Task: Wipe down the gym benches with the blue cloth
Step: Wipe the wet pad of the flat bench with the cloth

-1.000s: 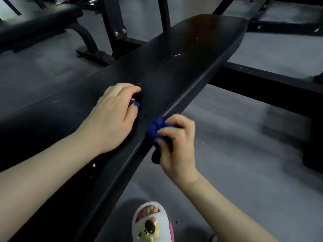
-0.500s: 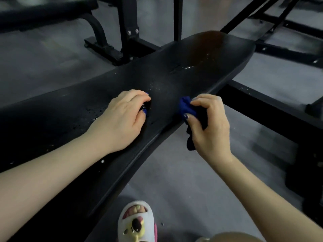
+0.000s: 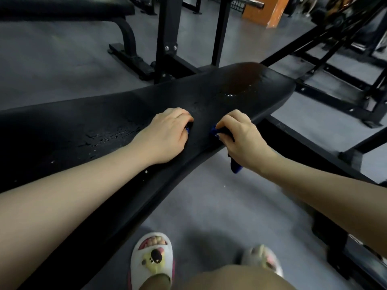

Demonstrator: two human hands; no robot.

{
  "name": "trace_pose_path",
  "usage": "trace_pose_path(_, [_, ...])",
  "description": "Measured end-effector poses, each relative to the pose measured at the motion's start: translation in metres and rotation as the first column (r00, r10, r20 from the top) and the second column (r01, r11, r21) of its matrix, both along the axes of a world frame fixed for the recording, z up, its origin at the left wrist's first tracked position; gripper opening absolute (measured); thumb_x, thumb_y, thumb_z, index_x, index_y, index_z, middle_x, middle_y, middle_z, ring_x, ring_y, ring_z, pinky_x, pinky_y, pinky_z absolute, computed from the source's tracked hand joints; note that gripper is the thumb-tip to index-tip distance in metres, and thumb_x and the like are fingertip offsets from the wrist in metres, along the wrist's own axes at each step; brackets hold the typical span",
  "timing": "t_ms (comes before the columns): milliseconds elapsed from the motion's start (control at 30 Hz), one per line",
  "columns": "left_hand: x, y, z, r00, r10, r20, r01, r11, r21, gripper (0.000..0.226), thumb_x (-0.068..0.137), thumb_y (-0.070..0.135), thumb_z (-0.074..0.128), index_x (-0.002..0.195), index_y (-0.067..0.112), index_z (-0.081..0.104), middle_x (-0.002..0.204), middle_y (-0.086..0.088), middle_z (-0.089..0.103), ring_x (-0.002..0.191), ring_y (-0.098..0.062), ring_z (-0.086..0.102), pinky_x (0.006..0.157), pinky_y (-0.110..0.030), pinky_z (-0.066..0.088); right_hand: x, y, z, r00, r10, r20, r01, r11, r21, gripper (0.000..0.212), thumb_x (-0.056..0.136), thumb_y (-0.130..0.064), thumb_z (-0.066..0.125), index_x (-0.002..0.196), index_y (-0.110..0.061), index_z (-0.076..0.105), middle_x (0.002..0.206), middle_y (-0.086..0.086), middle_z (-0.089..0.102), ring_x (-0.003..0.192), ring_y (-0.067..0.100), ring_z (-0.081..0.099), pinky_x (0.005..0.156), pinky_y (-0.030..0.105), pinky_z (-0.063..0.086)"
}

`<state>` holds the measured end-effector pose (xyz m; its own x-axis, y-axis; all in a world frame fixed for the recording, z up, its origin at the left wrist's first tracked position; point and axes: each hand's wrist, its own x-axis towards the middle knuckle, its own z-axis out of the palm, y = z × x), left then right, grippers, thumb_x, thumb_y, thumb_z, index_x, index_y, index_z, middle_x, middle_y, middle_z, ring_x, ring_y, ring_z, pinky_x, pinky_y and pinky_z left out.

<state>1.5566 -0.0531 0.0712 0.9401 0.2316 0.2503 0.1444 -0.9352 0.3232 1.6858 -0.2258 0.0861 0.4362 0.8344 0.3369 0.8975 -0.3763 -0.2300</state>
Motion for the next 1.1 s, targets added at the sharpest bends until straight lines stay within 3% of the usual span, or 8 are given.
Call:
trace_pose_path(133, [0.000,0.000,0.001,1.000,-0.009,-0.003,0.009,1.000,-0.008,0.037,0.097,0.017,0.041,0.132,0.013,0.051,0.138,0.001,0.047,0.129,-0.020,0.040,0.108,-0.035,0.033,-0.015,0.004,-0.004,0.993,0.087,0.075,-0.090,0.996,0.030,0.013,0.088,-0.006,0.064,0.100,-0.006,0.061,0.110,0.013,0.053,0.096,0.029,0.049,0.083,0.039,0.046])
trace_pose_path(333, [0.002,0.003,-0.003,1.000,-0.023,-0.001,0.023,0.999,0.040,0.038,0.097,0.015,0.044,0.134,0.012,0.051,0.142,0.000,0.047,0.135,-0.017,0.036,0.110,-0.028,0.025,-0.005,-0.004,-0.008,0.923,0.351,0.157,-0.344,0.936,-0.066,0.023,0.089,-0.026,0.044,0.102,-0.015,0.059,0.113,0.008,0.054,0.093,0.023,0.049,0.077,0.036,0.042])
trace_pose_path(500, [0.001,0.002,-0.004,1.000,0.000,-0.021,0.001,0.999,0.042,0.040,0.098,0.016,0.042,0.137,0.014,0.050,0.145,0.004,0.043,0.140,-0.012,0.030,0.110,-0.024,0.017,0.090,-0.019,-0.011,1.000,0.027,0.014,-0.029,0.993,0.113,0.008,0.088,-0.013,0.061,0.096,-0.011,0.061,0.109,0.010,0.054,0.100,0.029,0.051,0.085,0.052,0.046])
trace_pose_path(667, [0.002,0.000,-0.003,1.000,0.006,-0.028,-0.005,1.000,0.031,0.039,0.097,0.014,0.043,0.135,0.014,0.052,0.143,0.004,0.045,0.138,-0.011,0.031,0.110,-0.023,0.017,0.106,-0.024,-0.017,0.989,-0.105,-0.107,0.123,0.976,0.178,0.008,0.092,-0.007,0.061,0.100,-0.010,0.059,0.115,0.008,0.051,0.107,0.022,0.046,0.090,0.029,0.042])
trace_pose_path(900, [0.016,0.005,0.008,0.997,-0.023,-0.070,0.026,0.998,0.056,0.043,0.091,0.027,0.039,0.132,0.024,0.052,0.131,0.014,0.047,0.125,-0.008,0.041,0.105,-0.032,0.034,0.039,-0.016,-0.039,0.939,0.344,0.020,-0.335,0.896,0.291,0.020,0.089,-0.008,0.062,0.108,-0.001,0.059,0.111,0.014,0.055,0.098,0.026,0.050,0.088,0.035,0.043])
trace_pose_path(967, [0.030,0.003,0.013,0.997,-0.049,-0.059,0.052,0.997,0.049,0.040,0.093,0.025,0.040,0.132,0.024,0.051,0.130,0.015,0.047,0.123,-0.007,0.041,0.105,-0.036,0.038,0.046,-0.017,-0.045,0.918,0.388,0.079,-0.394,0.875,0.281,0.016,0.091,-0.009,0.061,0.105,-0.001,0.060,0.111,0.015,0.057,0.097,0.027,0.052,0.086,0.038,0.044])
trace_pose_path(1033, [0.049,0.001,0.016,0.996,-0.080,-0.037,0.082,0.995,0.048,0.039,0.094,0.024,0.040,0.131,0.022,0.052,0.130,0.013,0.049,0.123,-0.007,0.042,0.105,-0.036,0.038,0.066,-0.018,-0.053,0.964,0.260,0.058,-0.261,0.875,0.408,0.014,0.092,-0.011,0.060,0.100,0.001,0.062,0.108,0.015,0.057,0.097,0.027,0.052,0.085,0.041,0.044])
trace_pose_path(1100, [0.071,0.000,0.018,0.995,-0.095,-0.025,0.096,0.994,0.050,0.037,0.096,0.023,0.043,0.132,0.020,0.052,0.132,0.010,0.048,0.124,-0.009,0.041,0.106,-0.034,0.036,0.082,-0.018,-0.061,0.995,0.040,-0.092,0.020,0.818,0.575,0.015,0.090,-0.011,0.061,0.099,0.001,0.060,0.108,0.014,0.056,0.100,0.025,0.051,0.086,0.039,0.045])
